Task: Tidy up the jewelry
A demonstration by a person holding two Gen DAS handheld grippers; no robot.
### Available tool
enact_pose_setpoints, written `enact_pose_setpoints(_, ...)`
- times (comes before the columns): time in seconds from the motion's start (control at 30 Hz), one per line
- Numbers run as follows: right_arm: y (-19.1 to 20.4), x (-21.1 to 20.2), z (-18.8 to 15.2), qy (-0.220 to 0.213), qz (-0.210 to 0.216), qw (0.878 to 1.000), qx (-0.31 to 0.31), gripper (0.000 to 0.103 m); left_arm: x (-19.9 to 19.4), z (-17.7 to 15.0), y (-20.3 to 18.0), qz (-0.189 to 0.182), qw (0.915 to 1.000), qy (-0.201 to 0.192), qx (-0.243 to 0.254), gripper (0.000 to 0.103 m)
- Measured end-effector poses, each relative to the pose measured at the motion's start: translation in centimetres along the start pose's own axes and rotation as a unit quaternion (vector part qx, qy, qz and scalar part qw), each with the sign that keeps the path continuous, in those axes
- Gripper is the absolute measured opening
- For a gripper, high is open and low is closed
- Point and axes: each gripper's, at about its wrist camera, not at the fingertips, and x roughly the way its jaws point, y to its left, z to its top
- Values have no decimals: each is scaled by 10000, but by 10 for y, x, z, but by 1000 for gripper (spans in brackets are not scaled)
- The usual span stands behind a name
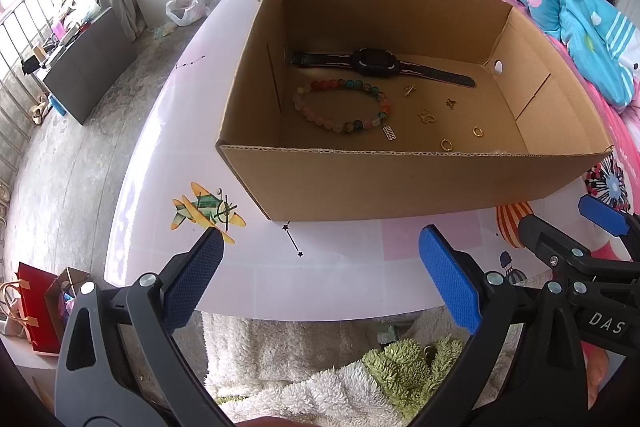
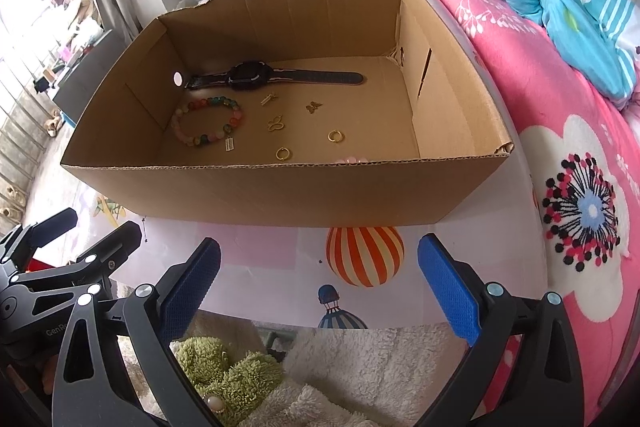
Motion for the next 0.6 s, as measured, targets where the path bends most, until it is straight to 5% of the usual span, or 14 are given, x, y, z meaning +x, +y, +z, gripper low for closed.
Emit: enact_pose_setpoints(0.6,-1,1,-1,24,37,10000,34,96,0,0,1,-1,10000,11,-7,95)
